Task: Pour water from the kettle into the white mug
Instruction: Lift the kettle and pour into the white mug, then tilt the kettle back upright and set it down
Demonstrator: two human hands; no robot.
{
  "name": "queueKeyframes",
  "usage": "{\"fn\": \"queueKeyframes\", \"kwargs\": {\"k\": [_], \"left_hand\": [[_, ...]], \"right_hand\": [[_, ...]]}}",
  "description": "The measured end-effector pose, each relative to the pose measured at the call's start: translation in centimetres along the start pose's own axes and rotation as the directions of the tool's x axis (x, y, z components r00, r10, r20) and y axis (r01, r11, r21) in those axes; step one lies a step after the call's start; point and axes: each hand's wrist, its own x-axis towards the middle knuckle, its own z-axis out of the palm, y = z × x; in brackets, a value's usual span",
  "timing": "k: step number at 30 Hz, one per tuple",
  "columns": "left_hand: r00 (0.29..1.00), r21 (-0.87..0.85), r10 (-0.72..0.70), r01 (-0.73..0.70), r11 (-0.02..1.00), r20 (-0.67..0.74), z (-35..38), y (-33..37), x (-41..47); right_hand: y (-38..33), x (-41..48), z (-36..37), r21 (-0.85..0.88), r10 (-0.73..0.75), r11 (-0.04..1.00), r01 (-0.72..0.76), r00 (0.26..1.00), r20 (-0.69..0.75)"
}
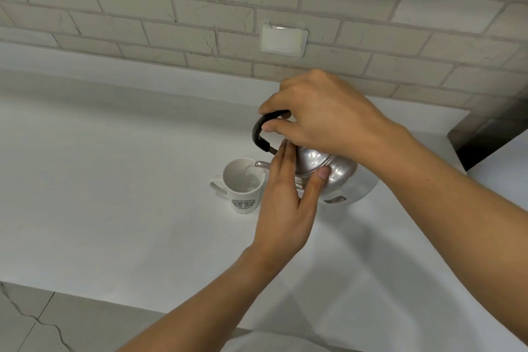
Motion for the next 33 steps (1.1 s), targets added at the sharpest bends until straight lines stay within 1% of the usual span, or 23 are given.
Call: {"fn": "queueKeyframes", "kwargs": {"k": [4, 7, 9, 12, 14, 15, 17, 20, 22, 25, 28, 30, 33], "left_hand": [[0.996, 0.108, 0.031, -0.040, 0.993, 0.081, -0.1, 0.0, 0.3], [0.990, 0.205, 0.042, -0.068, 0.976, 0.131, -0.4, -0.3, 0.4], [0.992, 0.236, 0.085, -0.106, 0.966, 0.096, -1.2, -0.5, 0.3], [0.975, 0.210, 0.213, -0.195, 0.958, -0.069, -2.7, -0.8, 0.9], [0.961, 0.201, 0.230, -0.197, 0.959, -0.152, -3.5, -0.5, 2.0], [0.964, 0.212, 0.222, -0.189, 0.959, -0.148, -3.7, -0.3, 2.8], [0.982, 0.241, 0.184, -0.167, 0.956, -0.051, -3.8, 0.1, 4.5], [0.981, 0.291, 0.144, -0.177, 0.940, 0.131, -3.3, 0.5, 6.5], [0.969, 0.275, 0.166, -0.213, 0.937, 0.184, -2.7, 0.5, 7.3], [0.967, 0.281, 0.179, -0.226, 0.933, 0.183, -1.9, 0.0, 8.5], [0.969, 0.313, 0.188, -0.231, 0.921, 0.162, -0.9, -0.6, 10.5], [0.974, 0.322, 0.187, -0.220, 0.921, 0.130, -0.4, -1.2, 12.1], [0.979, 0.332, 0.190, -0.205, 0.921, 0.076, -0.2, -2.4, 14.7]], "right_hand": [[1.6, -1.6, 0.8, 0.120, 0.054, 0.992, -0.040, 0.992, -0.115], [3.0, -3.1, 1.6, 0.207, 0.098, 0.977, -0.045, 0.963, -0.252], [3.8, -4.2, 2.2, 0.302, 0.164, 0.952, -0.059, 0.928, -0.334], [5.1, -5.9, 3.6, 0.408, 0.265, 0.910, -0.072, 0.859, -0.439], [5.7, -7.0, 4.5, 0.446, 0.302, 0.893, -0.061, 0.816, -0.493], [5.9, -7.4, 5.0, 0.464, 0.316, 0.884, -0.051, 0.797, -0.515], [6.3, -8.2, 5.9, 0.495, 0.334, 0.869, -0.025, 0.767, -0.547], [7.0, -9.0, 7.1, 0.517, 0.358, 0.856, -0.016, 0.739, -0.571], [7.7, -9.3, 7.8, 0.528, 0.384, 0.849, -0.032, 0.723, -0.574], [9.1, -9.2, 8.7, 0.550, 0.417, 0.833, -0.060, 0.721, -0.553], [10.7, -8.7, 9.5, 0.578, 0.448, 0.809, -0.104, 0.746, -0.492], [12.1, -8.3, 10.3, 0.552, 0.468, 0.815, -0.172, 0.759, -0.453], [14.7, -7.9, 12.3, 0.495, 0.533, 0.806, -0.325, 0.763, -0.367]]}}
